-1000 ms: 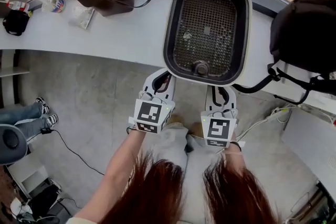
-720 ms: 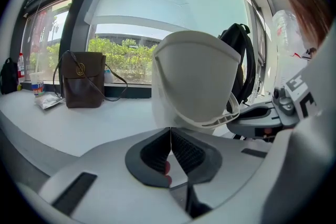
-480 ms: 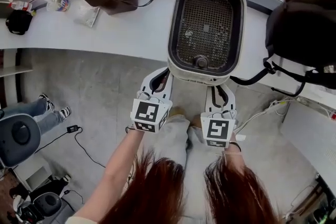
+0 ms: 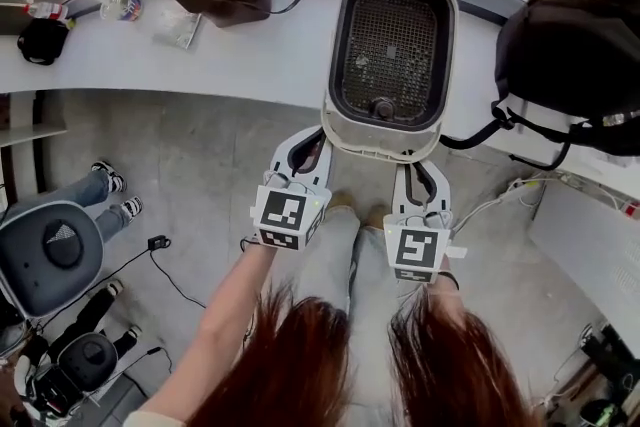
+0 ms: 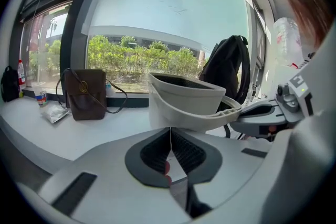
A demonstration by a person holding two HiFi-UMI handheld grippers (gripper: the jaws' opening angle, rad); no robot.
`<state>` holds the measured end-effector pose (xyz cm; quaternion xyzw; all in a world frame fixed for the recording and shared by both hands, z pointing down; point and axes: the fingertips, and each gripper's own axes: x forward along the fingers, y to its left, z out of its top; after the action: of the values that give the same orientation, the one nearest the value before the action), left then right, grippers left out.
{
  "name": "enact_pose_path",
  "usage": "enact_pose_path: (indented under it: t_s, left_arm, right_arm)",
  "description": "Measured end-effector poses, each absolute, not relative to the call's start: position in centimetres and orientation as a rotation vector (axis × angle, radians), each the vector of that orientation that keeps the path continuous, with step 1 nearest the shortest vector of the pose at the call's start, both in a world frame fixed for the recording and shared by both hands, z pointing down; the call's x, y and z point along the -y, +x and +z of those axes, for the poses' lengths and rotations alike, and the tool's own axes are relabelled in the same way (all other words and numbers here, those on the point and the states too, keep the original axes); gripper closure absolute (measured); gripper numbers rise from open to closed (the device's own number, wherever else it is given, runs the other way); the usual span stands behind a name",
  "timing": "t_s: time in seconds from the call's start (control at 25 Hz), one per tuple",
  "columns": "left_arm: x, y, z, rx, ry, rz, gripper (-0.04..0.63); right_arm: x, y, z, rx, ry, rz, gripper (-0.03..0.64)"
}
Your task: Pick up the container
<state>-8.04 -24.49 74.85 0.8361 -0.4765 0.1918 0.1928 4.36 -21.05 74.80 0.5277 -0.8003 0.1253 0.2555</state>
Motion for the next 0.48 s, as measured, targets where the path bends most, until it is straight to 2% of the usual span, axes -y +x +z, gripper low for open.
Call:
enact_pose_path:
  t_s: [0.48]
  left_arm:
    - [24.7,-8.1,69.6,1.358,2.378,0.56,0.578]
  right_arm:
    - [21.6,4.4,69.4,2.178,1.468,0.346,0.594]
